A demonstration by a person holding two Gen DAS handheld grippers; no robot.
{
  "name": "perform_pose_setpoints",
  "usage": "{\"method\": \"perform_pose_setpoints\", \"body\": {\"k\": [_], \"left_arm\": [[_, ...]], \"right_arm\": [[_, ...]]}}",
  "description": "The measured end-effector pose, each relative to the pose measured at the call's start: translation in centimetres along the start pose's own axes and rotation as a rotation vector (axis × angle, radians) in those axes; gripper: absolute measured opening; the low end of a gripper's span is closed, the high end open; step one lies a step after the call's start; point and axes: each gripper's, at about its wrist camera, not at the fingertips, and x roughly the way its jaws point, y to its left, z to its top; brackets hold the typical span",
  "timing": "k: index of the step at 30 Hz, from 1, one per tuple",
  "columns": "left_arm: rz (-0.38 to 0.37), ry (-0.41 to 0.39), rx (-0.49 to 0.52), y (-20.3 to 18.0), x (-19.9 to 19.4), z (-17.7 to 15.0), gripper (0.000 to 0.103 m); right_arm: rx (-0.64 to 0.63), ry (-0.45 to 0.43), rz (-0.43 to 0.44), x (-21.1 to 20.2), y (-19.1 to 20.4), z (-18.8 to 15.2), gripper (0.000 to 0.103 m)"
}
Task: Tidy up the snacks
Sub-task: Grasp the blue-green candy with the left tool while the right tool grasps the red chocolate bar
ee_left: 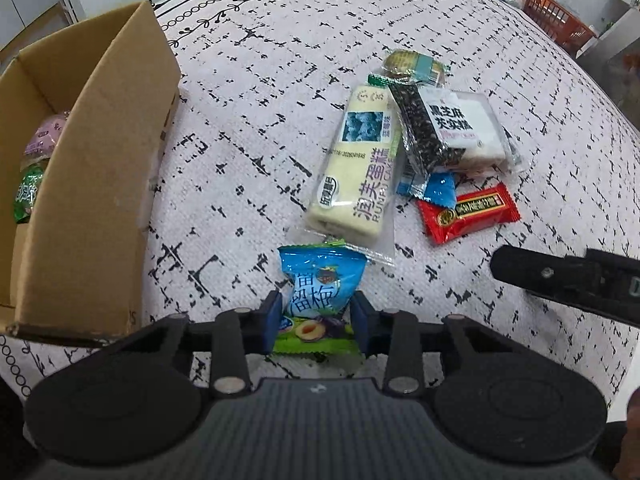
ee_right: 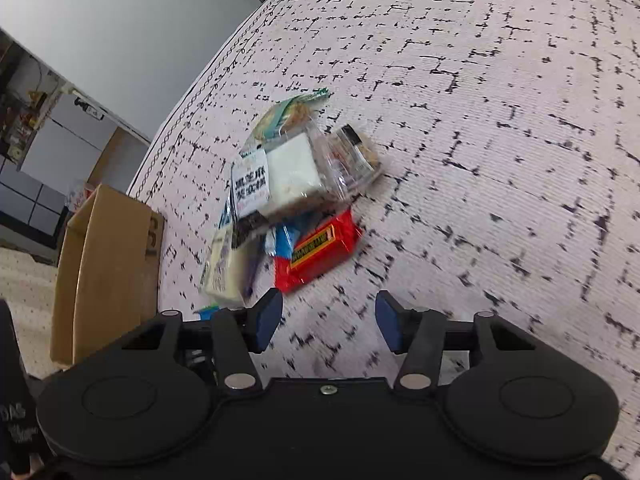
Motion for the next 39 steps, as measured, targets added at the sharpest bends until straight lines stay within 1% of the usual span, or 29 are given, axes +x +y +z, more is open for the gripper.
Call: {"method": "perform_pose_setpoints", "body": {"k": [4,8,11,15,18,19,20,21,23,26,32,35,39], "left_arm": [[-0.009,-0.009,0.006,0.4,0.1,0.4,0.033],[0.012,-0.011,0.000,1.2,-0.1,1.1,0.032],[0.018,-0.022,-0.012,1.8,-0.4,1.6,0.031],[0.013,-0.032,-0.060,2.7,-1.0,2.1,0.031],[0.016,-0.044,-0.054,3.0,-1.5,2.2,0.031],[0.017,-0.046,-0.054,3.0,-1.7,2.2,0.031],[0.017,-0.047,-0.056,3.1,-1.8,2.2,0.031],[0.015,-0.048,-0.059,3.2,-2.0,2.1,0.031],[0.011,-0.053,-0.060,3.4,-2.4,2.0,0.031],[0.010,-0.070,-0.040,3.2,-3.1,1.7,0.031],[-0.008,-0.084,-0.035,3.1,-4.2,0.9,0.031],[-0.011,-0.080,-0.043,3.3,-4.3,0.4,0.031],[-0.010,-0.074,-0.060,3.5,-4.1,-0.1,0.031]], "right_arm": [[0.000,-0.006,0.010,1.0,0.5,0.7,0.050],[0.021,-0.005,-0.003,1.9,1.2,1.3,0.050],[-0.020,0.007,-0.040,2.6,2.5,1.7,0.050],[-0.028,0.007,-0.097,3.3,3.6,2.0,0.050],[-0.044,-0.002,-0.152,3.6,4.5,1.7,0.049],[-0.057,-0.007,-0.177,3.7,4.8,1.6,0.046],[-0.069,-0.010,-0.200,3.8,5.0,1.4,0.038],[-0.083,-0.014,-0.230,3.8,5.1,1.3,0.033],[-0.090,-0.016,-0.238,3.5,4.9,1.3,0.022],[-0.086,-0.003,-0.240,2.8,4.4,1.0,0.017],[-0.100,0.022,-0.252,1.3,3.8,-0.2,0.017],[-0.115,0.034,-0.276,0.8,3.8,-0.6,0.017],[-0.092,0.035,-0.300,0.3,3.4,-0.6,0.018]]}}
